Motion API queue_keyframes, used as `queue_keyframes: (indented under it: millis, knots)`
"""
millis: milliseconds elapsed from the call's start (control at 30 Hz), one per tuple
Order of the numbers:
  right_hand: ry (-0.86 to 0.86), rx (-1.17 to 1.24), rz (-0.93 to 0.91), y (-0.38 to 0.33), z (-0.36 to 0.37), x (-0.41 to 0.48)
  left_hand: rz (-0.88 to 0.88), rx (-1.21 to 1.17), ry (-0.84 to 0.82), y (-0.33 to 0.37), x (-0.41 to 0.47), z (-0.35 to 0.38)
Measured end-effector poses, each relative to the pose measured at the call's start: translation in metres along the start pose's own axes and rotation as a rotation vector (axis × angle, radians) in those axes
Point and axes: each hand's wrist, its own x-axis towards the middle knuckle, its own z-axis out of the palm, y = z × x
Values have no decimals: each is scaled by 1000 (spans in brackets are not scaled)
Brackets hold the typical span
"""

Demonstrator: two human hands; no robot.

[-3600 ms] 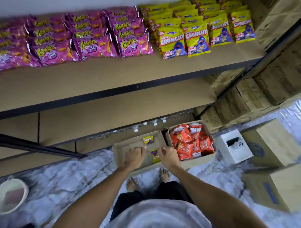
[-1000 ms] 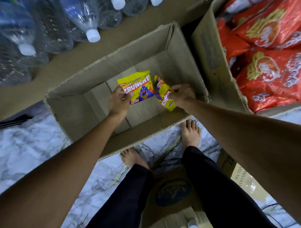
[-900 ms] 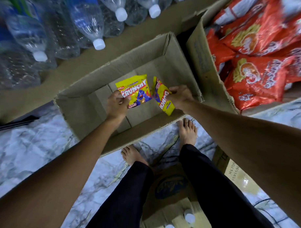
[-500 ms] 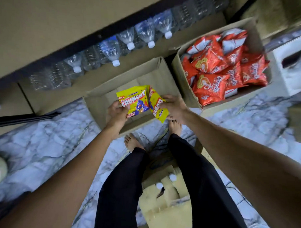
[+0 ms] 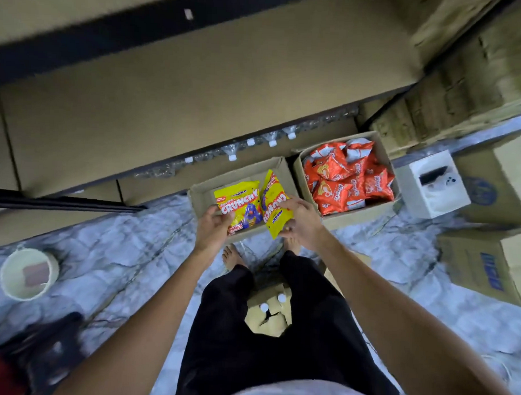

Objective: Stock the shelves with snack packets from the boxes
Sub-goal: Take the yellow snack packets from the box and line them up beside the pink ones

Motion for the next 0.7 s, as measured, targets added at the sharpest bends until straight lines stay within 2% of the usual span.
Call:
queue_keyframes:
  millis: [267, 533, 700]
  knots:
    - [-84, -53, -26, -41, 14, -95, 200, 145, -5, 69, -75, -18]
    - [-192, -186, -159, -76, 25, -123, 335, 186, -38, 110, -80, -21]
    - [-127, -272, -314, -91, 30, -130, 444, 187, -36, 137, -73, -21]
